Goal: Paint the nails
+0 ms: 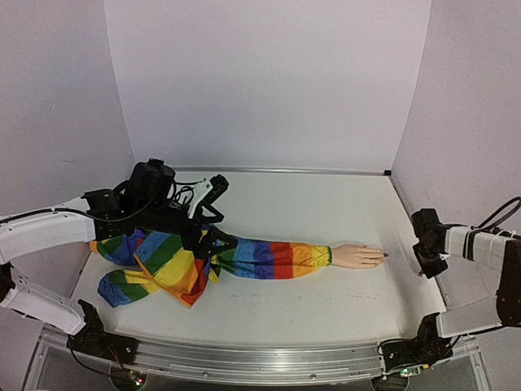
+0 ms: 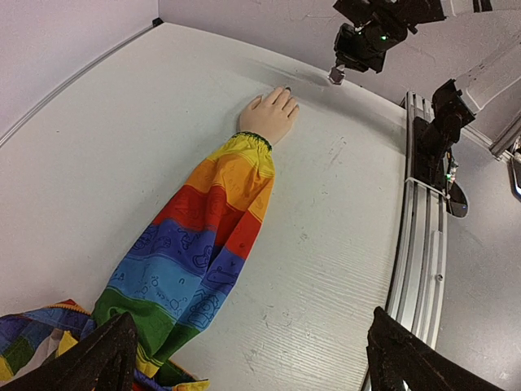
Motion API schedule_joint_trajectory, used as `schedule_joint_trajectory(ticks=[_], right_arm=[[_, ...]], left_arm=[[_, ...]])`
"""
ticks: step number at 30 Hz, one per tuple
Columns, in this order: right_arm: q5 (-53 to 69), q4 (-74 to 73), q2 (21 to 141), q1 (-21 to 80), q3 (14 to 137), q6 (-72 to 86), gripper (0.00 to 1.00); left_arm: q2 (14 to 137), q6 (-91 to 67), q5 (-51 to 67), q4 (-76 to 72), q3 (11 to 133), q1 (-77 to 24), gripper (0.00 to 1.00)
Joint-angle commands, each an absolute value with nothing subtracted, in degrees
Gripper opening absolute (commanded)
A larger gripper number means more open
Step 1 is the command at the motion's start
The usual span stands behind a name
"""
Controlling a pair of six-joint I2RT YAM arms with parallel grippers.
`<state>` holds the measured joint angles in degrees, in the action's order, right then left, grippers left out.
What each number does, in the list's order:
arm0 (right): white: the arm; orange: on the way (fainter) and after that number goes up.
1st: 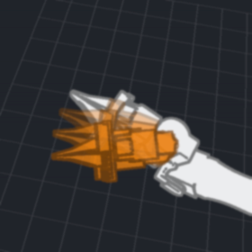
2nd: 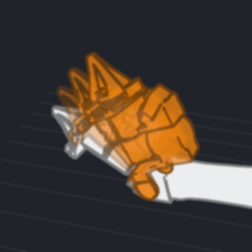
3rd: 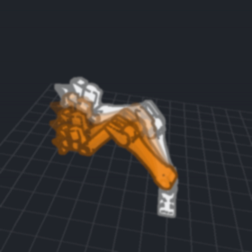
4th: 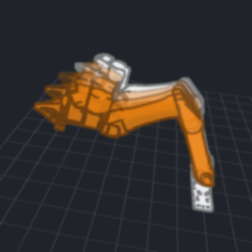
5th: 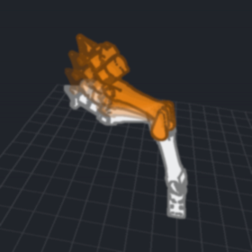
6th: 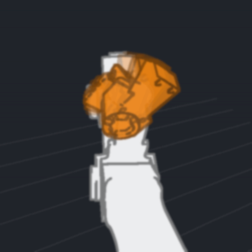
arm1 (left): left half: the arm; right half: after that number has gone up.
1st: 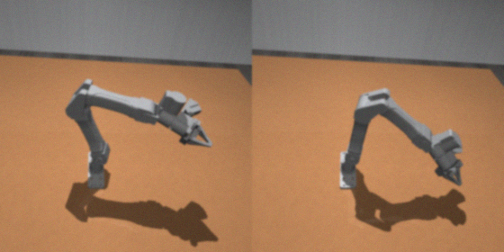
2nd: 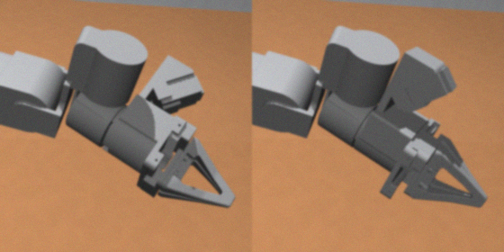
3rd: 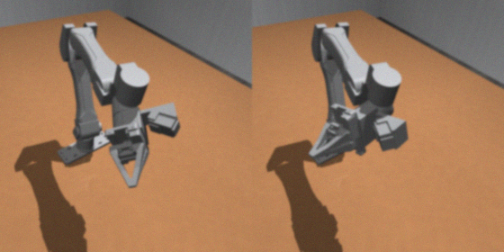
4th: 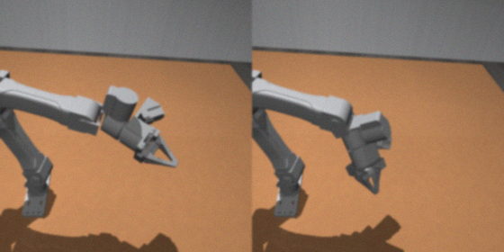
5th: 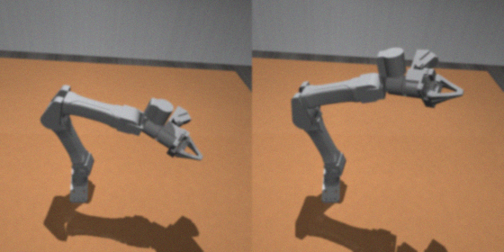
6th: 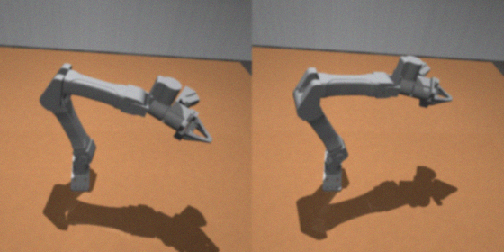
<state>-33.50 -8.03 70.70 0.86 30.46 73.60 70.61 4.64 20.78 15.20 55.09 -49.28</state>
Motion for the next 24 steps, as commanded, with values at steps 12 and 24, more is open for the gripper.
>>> schedule_joint_trajectory(ticks=[12,24], right_arm=[[-37.9,-11.9,70.3,0.4,27.6,80.0,0.01],[-37.6,-11.5,69.8,0.4,28.4,76.8,0.16]], left_arm=[[69.0,5.0,20.6,14.7,57.2,-49.1,0.99],[68.4,5.1,20.1,14.5,56.7,-49.1,0.99]])
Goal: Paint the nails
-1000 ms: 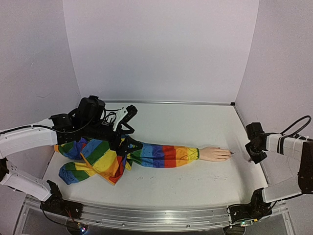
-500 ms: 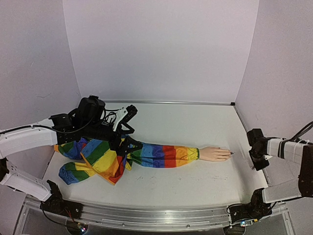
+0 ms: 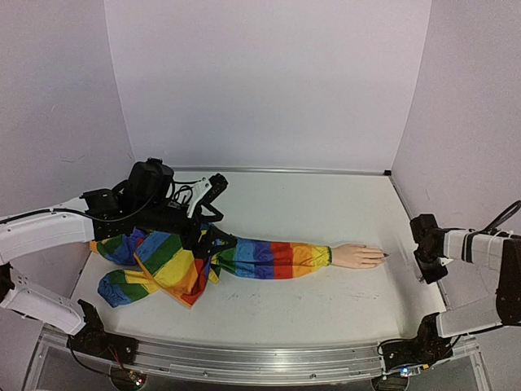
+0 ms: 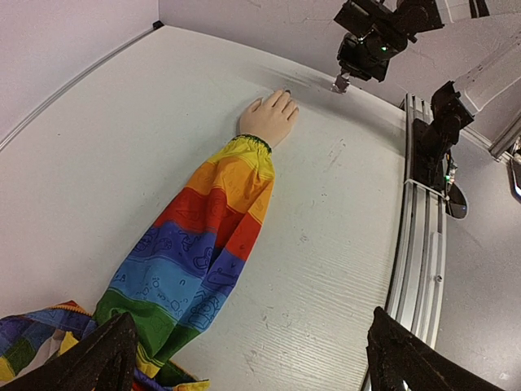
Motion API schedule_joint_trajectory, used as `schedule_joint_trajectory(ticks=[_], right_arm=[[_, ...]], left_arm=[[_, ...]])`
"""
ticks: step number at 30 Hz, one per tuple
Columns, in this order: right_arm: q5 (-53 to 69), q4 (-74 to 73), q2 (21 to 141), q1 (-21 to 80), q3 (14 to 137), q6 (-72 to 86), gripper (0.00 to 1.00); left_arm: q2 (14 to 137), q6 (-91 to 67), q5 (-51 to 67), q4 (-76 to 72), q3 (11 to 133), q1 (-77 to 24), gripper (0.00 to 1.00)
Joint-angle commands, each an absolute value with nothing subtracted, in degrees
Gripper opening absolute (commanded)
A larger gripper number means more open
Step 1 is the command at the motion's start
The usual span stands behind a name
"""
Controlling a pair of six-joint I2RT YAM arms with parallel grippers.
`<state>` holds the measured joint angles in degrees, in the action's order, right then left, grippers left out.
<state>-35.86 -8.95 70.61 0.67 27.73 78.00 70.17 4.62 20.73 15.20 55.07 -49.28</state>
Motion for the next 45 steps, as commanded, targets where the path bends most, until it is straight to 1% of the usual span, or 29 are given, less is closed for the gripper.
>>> schedule_joint_trajectory(ticks=[1,6,9,15,28,31,35,38,41,42,44,45], right_arm=[[-37.5,-11.5,69.4,0.4,28.4,76.8,0.17],[-37.1,-11.4,68.8,0.4,28.4,76.4,0.21],[-37.0,-11.1,68.8,0.4,28.0,76.4,0.26],[-36.0,-10.6,68.0,0.4,27.3,75.7,0.32],[-35.5,-10.6,64.3,0.4,29.5,68.5,0.66],[-34.6,-10.7,63.0,0.4,29.9,66.7,0.72],[-34.7,-11.7,59.3,0.4,30.9,63.3,0.76],[-35.3,-11.7,55.1,0.4,32.8,56.6,0.79],[-31.3,-8.1,50.1,0.4,36.2,42.4,0.83],[-27.6,-5.7,48.6,0.4,37.2,36.4,0.84],[-14.1,0.2,46.2,0.4,38.7,24.6,0.87],[-8.1,2.9,45.5,0.4,39.6,20.4,0.94]], left_arm=[[68.4,5.1,20.0,14.5,56.7,-49.1,0.99],[68.8,5.1,20.1,14.5,57.0,-49.1,0.99],[68.8,5.0,20.2,14.5,57.3,-49.1,1.0],[67.7,4.9,19.9,14.4,56.7,-49.1,0.99],[64.1,4.7,18.8,12.9,54.2,-48.9,0.99],[63.2,4.2,17.6,12.9,53.9,-48.6,1.0],[61.5,2.7,14.5,12.8,53.5,-47.5,0.99],[59.9,0.7,7.5,13.1,53.4,-44.9,0.99],[57.4,-3.6,-1.6,14.3,53.2,-39.4,1.0],[56.6,-4.8,-3.5,14.9,53.3,-37.3,1.0],[55.0,-6.2,-6.3,16.3,53.7,-33.1,1.0],[54.2,-6.1,-6.6,16.8,54.1,-31.3,1.0]])
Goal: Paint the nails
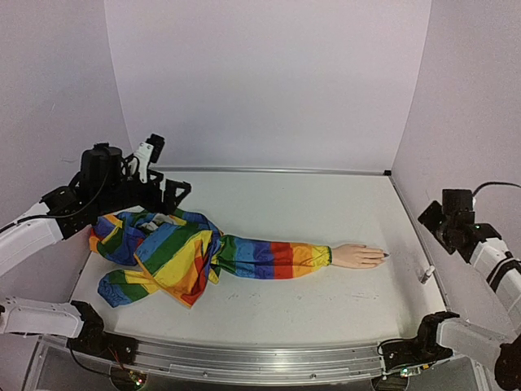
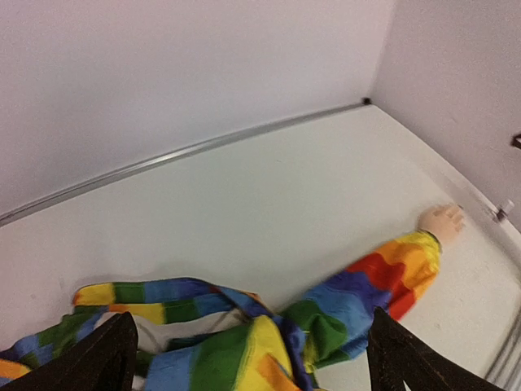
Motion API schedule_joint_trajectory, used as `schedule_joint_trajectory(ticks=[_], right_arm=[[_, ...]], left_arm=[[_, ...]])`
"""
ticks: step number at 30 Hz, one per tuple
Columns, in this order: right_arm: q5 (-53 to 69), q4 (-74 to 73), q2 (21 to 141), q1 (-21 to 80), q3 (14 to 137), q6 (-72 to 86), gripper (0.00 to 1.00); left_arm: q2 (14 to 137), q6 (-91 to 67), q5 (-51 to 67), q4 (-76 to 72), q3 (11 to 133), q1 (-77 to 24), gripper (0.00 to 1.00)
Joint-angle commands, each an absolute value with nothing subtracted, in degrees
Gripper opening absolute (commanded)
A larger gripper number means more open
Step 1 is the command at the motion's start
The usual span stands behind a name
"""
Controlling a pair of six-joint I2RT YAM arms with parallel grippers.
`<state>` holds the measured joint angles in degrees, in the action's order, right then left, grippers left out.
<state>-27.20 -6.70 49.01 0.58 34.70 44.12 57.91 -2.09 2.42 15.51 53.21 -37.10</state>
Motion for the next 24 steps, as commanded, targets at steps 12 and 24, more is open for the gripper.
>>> schedule_joint_trajectory(ticks=[12,24], right_arm=[[0.9,1.0,48.7,0.4,55.9,4.6,0.98],[2.1,2.0,48.9,0.4,56.6,2.2,0.98]], left_arm=[[52.3,3.0,-5.9,24.7,67.9,-15.7,1.0],[51.8,2.5,-4.5,22.0,67.4,-15.3,1.0]])
